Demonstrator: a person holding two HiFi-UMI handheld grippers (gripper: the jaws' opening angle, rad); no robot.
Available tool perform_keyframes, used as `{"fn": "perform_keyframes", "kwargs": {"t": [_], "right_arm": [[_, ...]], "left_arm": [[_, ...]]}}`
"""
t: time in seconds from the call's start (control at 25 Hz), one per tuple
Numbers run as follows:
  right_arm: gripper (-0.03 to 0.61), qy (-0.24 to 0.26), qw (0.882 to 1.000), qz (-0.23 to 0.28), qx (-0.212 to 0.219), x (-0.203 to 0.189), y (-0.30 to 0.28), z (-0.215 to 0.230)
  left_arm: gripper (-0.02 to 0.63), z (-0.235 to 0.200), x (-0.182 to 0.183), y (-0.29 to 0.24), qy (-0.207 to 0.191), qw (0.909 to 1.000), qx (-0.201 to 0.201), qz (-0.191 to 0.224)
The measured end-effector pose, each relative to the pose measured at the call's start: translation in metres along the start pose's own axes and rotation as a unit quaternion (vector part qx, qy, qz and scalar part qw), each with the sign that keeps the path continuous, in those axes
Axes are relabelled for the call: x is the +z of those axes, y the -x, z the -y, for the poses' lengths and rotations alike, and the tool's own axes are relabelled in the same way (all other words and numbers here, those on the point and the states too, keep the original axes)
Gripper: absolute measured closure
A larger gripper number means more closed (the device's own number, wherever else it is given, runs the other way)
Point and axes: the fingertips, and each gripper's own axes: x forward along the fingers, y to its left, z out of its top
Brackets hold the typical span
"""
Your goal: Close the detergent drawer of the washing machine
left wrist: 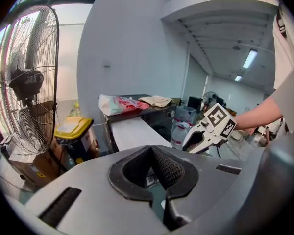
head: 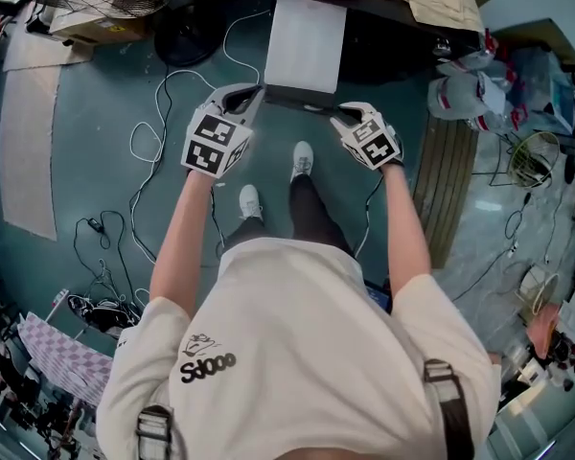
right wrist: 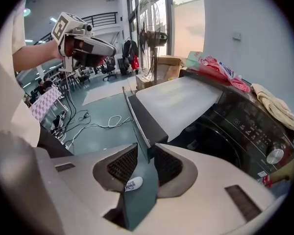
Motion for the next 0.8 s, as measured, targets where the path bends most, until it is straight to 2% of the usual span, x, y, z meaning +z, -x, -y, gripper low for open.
{"fn": "perform_keyframes", "kwargs": {"t": [0.12, 0.44, 0.68, 0.8], "right_arm": [[0.518, 0.002, 1.0, 0.008, -0.006, 0.005, -0.005, 0.0], [0.523, 0.003, 1.0, 0.018, -0.002, 0.011, -0.006, 0.001], [0.522, -0.044, 0.999, 0.02, -0.019, 0.008, 0.002, 0.01], [0.52, -0.048, 0.998, 0.027, -0.031, 0.018, 0.007, 0.022]], "left_arm": [[0.601, -0.003, -0.002, -0.004, 0.004, 1.0, -0.003, -0.002], [0.601, -0.004, -0.005, -0.011, 0.007, 0.9999, -0.009, -0.004], [0.601, -0.008, -0.006, -0.013, 0.011, 0.9999, -0.008, -0.002], [0.601, -0.011, -0.005, -0.014, 0.012, 0.9999, -0.008, -0.001]]}}
